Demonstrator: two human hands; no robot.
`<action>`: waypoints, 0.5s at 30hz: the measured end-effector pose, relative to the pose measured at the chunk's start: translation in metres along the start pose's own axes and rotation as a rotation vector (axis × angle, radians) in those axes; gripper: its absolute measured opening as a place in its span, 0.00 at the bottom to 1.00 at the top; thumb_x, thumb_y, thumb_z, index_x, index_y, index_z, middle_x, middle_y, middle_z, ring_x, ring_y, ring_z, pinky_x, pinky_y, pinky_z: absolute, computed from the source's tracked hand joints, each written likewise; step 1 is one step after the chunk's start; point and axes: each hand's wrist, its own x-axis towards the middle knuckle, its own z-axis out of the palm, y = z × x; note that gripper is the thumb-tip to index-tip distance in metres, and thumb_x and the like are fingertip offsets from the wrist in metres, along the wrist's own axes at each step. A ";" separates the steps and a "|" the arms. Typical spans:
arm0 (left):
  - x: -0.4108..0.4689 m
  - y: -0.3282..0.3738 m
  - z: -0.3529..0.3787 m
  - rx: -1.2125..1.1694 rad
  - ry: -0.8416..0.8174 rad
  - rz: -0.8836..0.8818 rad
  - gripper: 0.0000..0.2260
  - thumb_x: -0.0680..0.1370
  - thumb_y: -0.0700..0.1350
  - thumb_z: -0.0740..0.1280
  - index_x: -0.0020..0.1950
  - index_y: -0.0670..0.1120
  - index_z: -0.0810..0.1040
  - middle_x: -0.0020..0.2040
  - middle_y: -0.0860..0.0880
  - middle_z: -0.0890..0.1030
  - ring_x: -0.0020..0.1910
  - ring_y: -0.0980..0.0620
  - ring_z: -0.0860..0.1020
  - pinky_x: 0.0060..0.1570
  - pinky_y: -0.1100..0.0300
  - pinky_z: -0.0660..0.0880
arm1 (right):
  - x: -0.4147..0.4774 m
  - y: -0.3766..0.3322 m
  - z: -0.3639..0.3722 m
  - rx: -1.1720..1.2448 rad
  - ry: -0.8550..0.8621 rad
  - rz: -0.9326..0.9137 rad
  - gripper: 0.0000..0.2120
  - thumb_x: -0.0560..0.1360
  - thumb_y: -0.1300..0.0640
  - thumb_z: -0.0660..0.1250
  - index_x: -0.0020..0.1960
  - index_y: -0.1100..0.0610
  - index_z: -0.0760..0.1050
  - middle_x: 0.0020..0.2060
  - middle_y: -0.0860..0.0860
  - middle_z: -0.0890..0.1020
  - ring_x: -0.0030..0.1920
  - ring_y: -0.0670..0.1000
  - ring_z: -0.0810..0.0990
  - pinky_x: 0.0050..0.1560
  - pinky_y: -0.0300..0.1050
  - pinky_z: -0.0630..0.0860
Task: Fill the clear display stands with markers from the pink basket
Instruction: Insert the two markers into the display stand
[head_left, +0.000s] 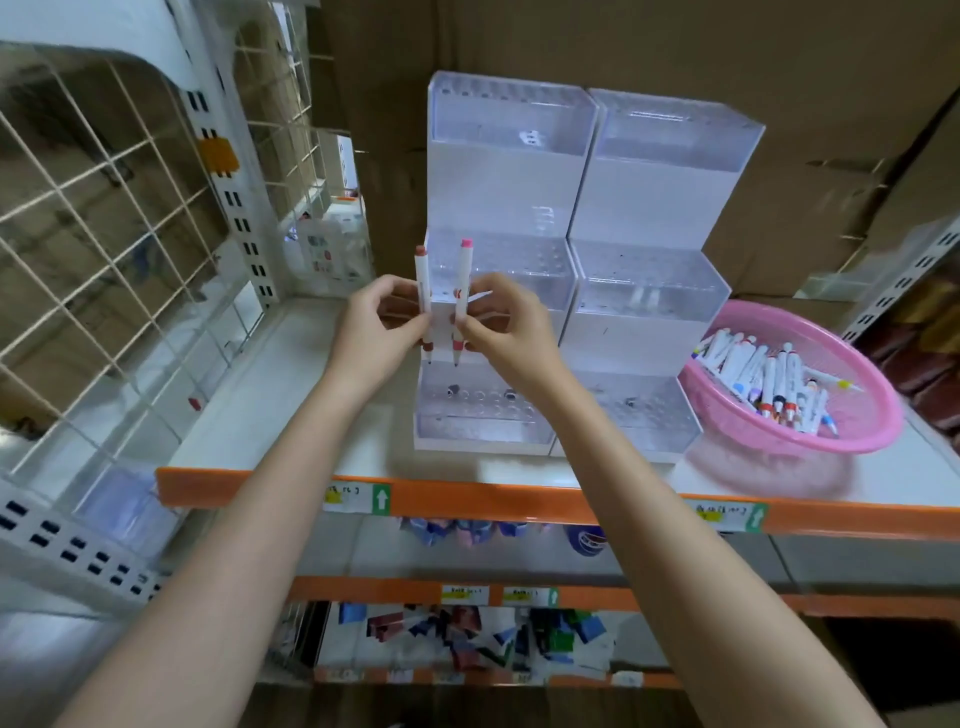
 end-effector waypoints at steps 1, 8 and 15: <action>-0.002 -0.001 0.000 0.023 0.025 0.014 0.06 0.74 0.38 0.71 0.47 0.47 0.77 0.43 0.49 0.81 0.45 0.52 0.80 0.53 0.51 0.78 | 0.000 0.001 0.001 -0.017 0.001 -0.008 0.07 0.75 0.65 0.69 0.52 0.61 0.76 0.40 0.53 0.83 0.36 0.47 0.84 0.39 0.41 0.81; -0.010 -0.011 0.001 0.041 0.178 0.052 0.07 0.73 0.36 0.70 0.46 0.45 0.75 0.40 0.53 0.80 0.41 0.59 0.79 0.51 0.52 0.78 | 0.003 0.007 0.011 -0.060 0.030 -0.026 0.08 0.74 0.66 0.68 0.52 0.59 0.73 0.38 0.51 0.83 0.35 0.43 0.83 0.39 0.37 0.80; -0.002 -0.017 0.003 0.124 0.138 0.109 0.03 0.75 0.40 0.69 0.47 0.45 0.77 0.42 0.53 0.81 0.44 0.55 0.81 0.51 0.50 0.79 | 0.003 0.017 0.017 -0.098 0.092 -0.080 0.09 0.73 0.66 0.67 0.48 0.55 0.73 0.37 0.54 0.85 0.37 0.48 0.84 0.44 0.52 0.82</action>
